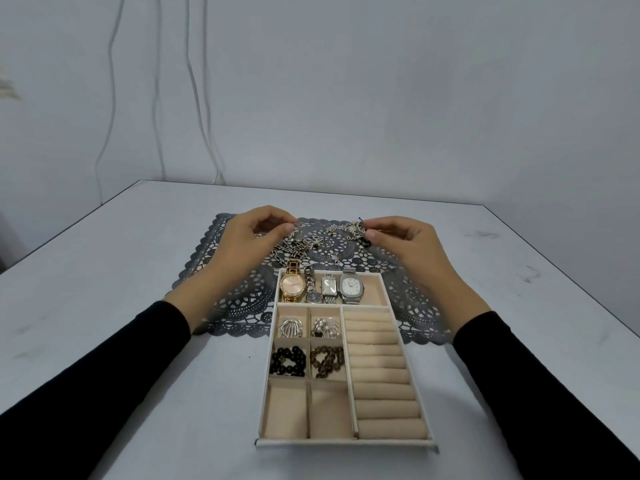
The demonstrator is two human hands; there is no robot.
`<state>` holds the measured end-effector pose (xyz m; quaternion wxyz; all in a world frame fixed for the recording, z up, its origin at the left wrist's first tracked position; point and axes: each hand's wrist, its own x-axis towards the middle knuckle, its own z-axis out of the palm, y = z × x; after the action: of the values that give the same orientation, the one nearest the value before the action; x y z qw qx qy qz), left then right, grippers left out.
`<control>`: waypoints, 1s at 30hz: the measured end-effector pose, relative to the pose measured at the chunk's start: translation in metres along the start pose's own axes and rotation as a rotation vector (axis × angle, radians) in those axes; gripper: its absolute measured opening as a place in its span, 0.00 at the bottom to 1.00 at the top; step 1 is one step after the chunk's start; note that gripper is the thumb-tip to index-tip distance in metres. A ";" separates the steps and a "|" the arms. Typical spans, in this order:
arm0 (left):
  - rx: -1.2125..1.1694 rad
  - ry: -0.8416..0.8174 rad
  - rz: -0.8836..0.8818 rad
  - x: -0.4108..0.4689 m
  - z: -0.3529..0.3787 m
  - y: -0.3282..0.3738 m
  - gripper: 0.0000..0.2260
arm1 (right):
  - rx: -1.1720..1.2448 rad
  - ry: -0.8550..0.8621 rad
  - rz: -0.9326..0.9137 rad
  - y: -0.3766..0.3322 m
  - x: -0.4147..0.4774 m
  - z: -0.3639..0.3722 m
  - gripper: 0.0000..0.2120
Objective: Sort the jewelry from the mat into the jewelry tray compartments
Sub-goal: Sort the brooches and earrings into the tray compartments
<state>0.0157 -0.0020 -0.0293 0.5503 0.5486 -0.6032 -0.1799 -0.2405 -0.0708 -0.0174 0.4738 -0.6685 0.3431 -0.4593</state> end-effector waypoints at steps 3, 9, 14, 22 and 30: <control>-0.036 0.003 0.028 -0.012 -0.004 0.009 0.04 | 0.026 -0.009 -0.029 -0.006 -0.010 0.004 0.08; -0.104 -0.017 0.056 -0.042 -0.009 0.022 0.06 | 0.024 -0.071 -0.098 -0.016 -0.034 0.011 0.09; -0.122 -0.021 0.053 -0.059 -0.014 0.027 0.07 | -0.025 -0.176 -0.110 -0.020 -0.052 0.014 0.09; -0.137 -0.011 0.078 -0.066 -0.014 0.031 0.08 | -0.118 -0.305 -0.088 -0.014 -0.066 0.022 0.09; -0.168 0.038 0.073 -0.066 -0.012 0.034 0.07 | -0.188 -0.353 -0.108 -0.007 -0.072 0.029 0.09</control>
<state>-0.0032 0.0713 -0.0281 0.6120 0.4814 -0.5950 -0.1994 -0.2378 0.0049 -0.0350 0.4368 -0.7973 0.2598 -0.3257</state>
